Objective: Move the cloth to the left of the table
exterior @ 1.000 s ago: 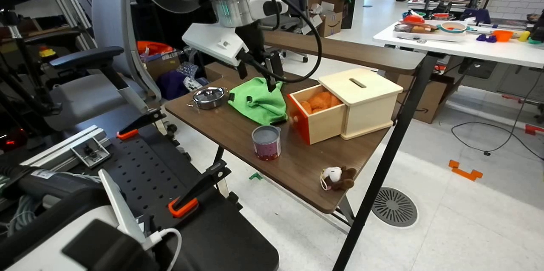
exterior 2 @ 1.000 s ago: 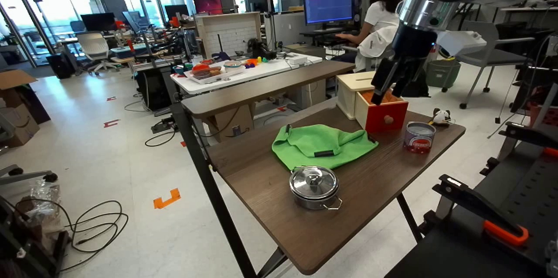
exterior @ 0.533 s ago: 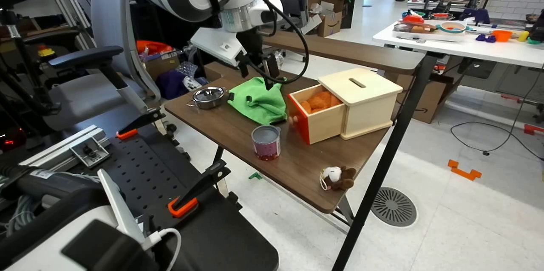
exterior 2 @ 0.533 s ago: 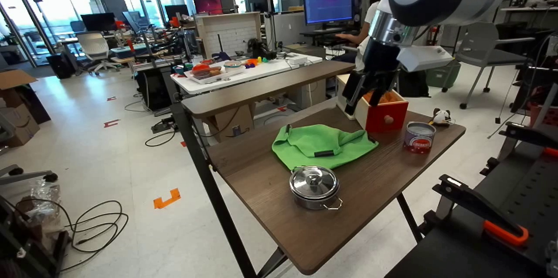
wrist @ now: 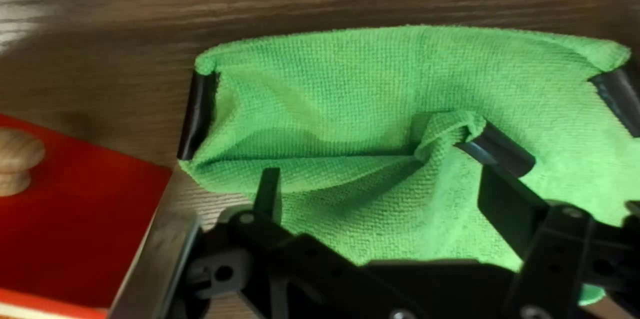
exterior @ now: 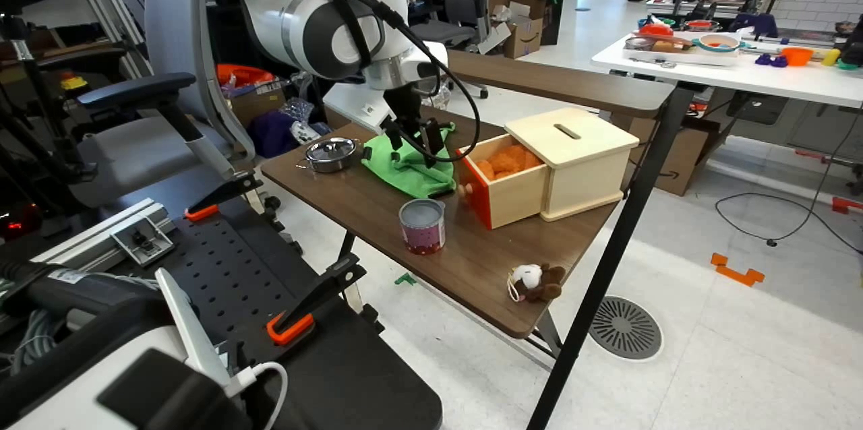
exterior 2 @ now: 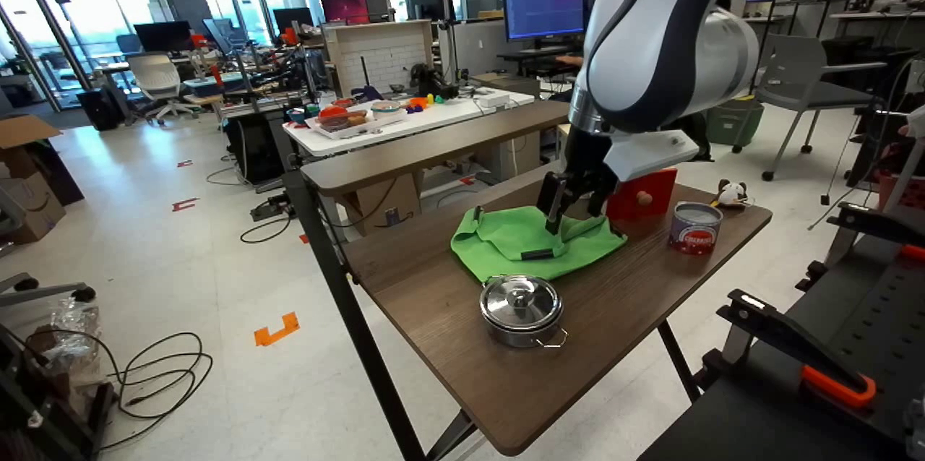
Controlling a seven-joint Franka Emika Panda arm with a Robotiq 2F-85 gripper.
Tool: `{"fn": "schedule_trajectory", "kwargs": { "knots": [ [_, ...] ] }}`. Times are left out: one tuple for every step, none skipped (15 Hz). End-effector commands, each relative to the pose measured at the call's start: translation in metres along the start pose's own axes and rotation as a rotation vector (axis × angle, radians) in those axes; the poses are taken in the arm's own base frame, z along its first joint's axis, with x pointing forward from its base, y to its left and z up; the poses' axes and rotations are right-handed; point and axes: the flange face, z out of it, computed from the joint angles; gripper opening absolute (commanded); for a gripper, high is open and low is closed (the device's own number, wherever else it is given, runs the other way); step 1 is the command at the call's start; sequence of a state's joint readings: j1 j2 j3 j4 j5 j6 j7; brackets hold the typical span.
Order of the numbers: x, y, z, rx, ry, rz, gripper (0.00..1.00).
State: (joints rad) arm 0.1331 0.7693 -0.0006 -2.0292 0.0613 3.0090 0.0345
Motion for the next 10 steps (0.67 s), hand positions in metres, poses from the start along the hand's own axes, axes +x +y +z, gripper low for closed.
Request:
{"fn": "schedule_trajectory", "kwargs": {
  "knots": [
    [0.017, -0.01, 0.026, -0.029, -0.03, 0.011, 1.0],
    [0.019, -0.013, 0.032, -0.029, -0.048, 0.014, 1.0],
    [0.021, -0.017, 0.037, -0.028, -0.062, 0.018, 1.0],
    [0.024, -0.021, 0.042, -0.025, -0.073, 0.019, 1.0],
    [0.027, -0.025, 0.046, -0.023, -0.081, 0.018, 1.0],
    [0.029, -0.029, 0.049, -0.021, -0.089, 0.018, 1.0],
    [0.032, -0.032, 0.052, -0.022, -0.094, 0.017, 1.0],
    [0.035, -0.035, 0.055, -0.024, -0.098, 0.017, 1.0],
    [0.038, -0.039, 0.057, -0.027, -0.102, 0.015, 1.0],
    [0.04, -0.043, 0.06, -0.027, -0.107, 0.014, 1.0]
  ]
}}
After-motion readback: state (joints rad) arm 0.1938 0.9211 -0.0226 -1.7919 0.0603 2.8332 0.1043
